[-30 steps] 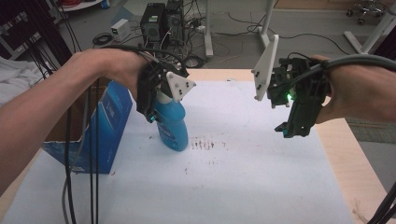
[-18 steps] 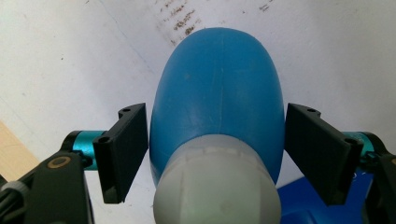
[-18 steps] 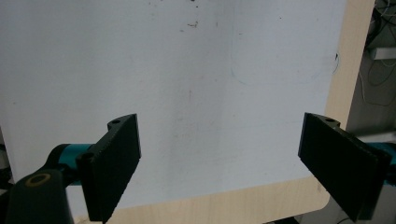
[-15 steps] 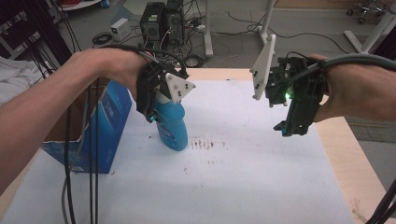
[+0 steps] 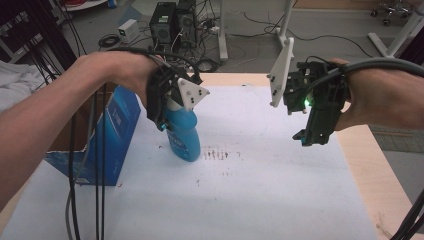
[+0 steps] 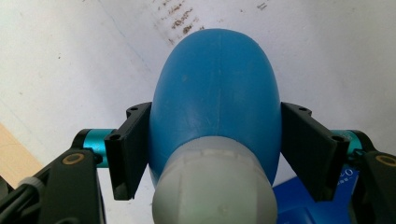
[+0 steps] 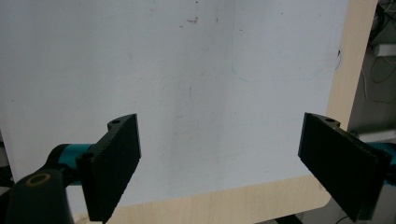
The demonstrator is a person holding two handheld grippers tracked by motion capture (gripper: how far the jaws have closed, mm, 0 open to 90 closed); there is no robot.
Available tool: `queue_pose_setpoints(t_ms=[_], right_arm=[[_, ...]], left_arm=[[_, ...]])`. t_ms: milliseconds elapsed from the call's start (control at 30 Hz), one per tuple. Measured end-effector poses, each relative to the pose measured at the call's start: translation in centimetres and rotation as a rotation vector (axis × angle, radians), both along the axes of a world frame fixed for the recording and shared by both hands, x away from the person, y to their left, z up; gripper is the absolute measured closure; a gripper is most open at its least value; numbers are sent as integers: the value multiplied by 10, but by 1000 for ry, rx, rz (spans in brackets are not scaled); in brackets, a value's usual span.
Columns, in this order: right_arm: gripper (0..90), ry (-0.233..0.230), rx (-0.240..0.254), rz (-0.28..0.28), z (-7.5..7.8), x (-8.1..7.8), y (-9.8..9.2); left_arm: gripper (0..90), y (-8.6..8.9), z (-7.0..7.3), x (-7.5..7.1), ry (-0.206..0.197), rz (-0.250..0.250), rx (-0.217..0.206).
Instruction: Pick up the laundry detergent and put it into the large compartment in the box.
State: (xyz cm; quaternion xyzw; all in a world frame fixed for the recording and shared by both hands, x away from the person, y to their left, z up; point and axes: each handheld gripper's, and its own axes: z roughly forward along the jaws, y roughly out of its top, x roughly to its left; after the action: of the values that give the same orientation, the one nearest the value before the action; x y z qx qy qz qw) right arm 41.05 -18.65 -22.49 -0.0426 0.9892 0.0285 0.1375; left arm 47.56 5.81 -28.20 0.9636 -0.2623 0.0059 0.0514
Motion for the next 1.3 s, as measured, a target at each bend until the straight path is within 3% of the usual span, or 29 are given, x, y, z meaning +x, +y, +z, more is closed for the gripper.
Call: queue_pose_setpoints(t_ms=[800,1067,1300], right_arm=[[122,0,0,-13,-1,2,0],[122,1,-1,-12,-1,1,0],[122,-3,4,-15,0,0,-4]], left_arm=[[378,-4,2,-1,-33,-24,25],[382,-4,4,0,-39,60,34],[383,-6,29,-2,-24,147,29]])
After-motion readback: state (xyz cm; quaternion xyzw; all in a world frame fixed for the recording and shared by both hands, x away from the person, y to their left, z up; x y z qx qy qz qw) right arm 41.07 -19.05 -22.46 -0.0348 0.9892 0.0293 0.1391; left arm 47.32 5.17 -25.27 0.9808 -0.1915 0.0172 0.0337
